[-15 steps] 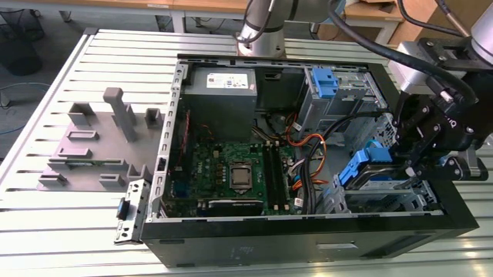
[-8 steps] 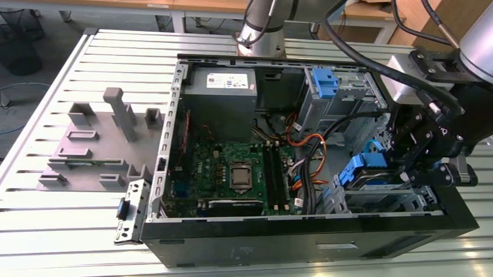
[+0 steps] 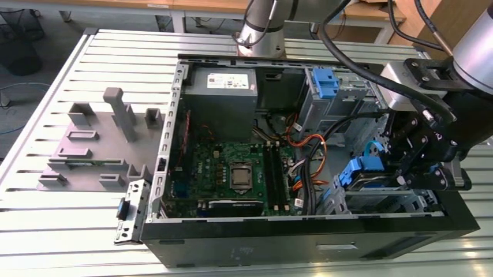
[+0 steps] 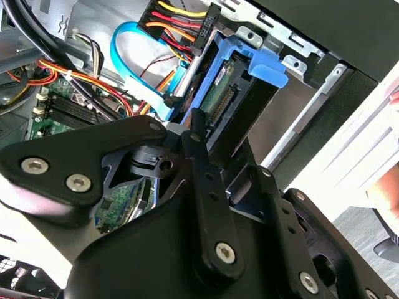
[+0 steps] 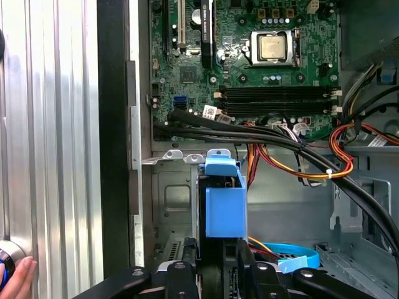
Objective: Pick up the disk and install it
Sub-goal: 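Insert the disk into the insertion slot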
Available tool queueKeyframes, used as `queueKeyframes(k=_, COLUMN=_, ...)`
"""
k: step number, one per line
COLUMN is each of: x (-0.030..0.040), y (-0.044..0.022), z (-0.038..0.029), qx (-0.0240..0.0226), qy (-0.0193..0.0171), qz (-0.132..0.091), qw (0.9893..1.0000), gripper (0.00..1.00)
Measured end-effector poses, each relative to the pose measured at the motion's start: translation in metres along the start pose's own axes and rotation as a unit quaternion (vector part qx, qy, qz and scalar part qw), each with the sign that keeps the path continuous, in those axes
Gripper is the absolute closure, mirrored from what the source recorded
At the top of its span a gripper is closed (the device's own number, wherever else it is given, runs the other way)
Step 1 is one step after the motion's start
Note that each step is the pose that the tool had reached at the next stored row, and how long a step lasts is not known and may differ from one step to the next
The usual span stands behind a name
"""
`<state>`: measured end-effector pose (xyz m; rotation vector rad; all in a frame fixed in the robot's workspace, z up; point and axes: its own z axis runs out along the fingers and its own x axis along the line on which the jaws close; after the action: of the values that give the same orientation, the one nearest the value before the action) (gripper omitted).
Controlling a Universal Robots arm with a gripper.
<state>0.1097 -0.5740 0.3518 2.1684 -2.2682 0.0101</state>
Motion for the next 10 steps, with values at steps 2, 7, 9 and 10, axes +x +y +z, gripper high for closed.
queueKeyframes(k=2, x=0.0000, y=0.0000, z=0.0001, qx=0.0000, qy=0.0000, qz=0.000, qw=1.0000, gripper=0.65)
queueKeyframes(k=7, x=0.0001, y=0.0000, z=0.0005, qx=0.0000, qy=-0.0004, qz=0.000, qw=1.0000, gripper=0.59)
queueKeyframes(k=9, x=0.0000, y=0.0000, z=0.0003, qx=0.0000, qy=-0.0001, qz=0.000, qw=1.0000, gripper=0.52)
queueKeyframes(k=10, x=0.0000, y=0.0000, z=0.0003, qx=0.0000, qy=-0.0001, qz=0.000, qw=1.0000, gripper=0.52)
